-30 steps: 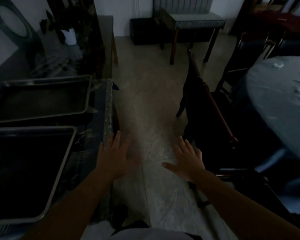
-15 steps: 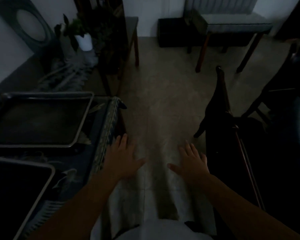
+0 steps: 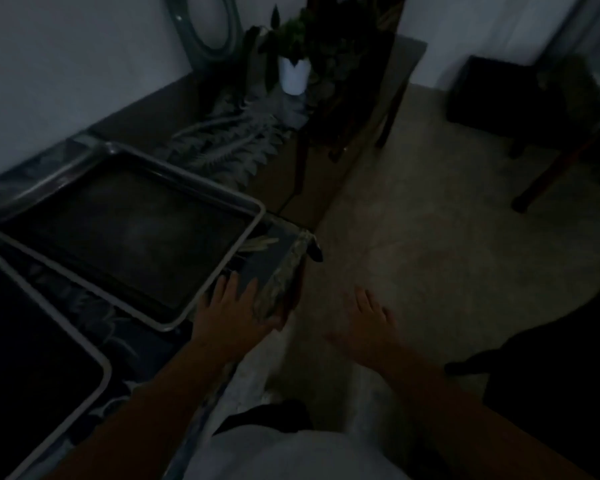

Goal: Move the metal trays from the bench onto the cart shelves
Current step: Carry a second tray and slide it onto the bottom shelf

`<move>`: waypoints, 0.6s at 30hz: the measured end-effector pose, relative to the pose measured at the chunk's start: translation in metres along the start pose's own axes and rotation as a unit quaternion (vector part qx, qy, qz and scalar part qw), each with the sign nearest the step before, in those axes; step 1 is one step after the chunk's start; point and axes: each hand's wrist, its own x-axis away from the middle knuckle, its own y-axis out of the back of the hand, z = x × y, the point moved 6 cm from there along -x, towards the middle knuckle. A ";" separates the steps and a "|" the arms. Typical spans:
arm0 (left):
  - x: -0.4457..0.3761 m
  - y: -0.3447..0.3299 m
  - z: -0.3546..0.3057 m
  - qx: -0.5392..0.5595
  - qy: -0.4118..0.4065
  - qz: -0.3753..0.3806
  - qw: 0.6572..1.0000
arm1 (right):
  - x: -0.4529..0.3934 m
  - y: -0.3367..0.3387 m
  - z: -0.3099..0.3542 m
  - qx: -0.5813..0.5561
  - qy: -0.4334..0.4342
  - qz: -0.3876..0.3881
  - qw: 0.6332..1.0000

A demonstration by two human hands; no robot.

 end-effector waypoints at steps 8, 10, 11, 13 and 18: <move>-0.066 0.010 0.101 0.140 0.153 0.005 0.978 | -0.154 0.043 0.103 0.022 0.169 0.043 0.984; -0.062 0.000 0.119 0.179 0.203 0.009 0.963 | -0.179 0.046 0.136 0.039 0.227 0.063 0.971; -0.059 -0.007 0.125 0.197 0.225 0.013 0.954 | -0.191 0.045 0.153 0.051 0.262 0.076 0.961; -0.052 -0.023 0.130 0.233 0.271 0.020 0.934 | -0.212 0.041 0.183 0.069 0.325 0.100 0.938; -0.049 -0.040 0.120 0.207 0.346 0.006 0.915 | -0.254 0.026 0.232 0.121 0.436 0.131 0.882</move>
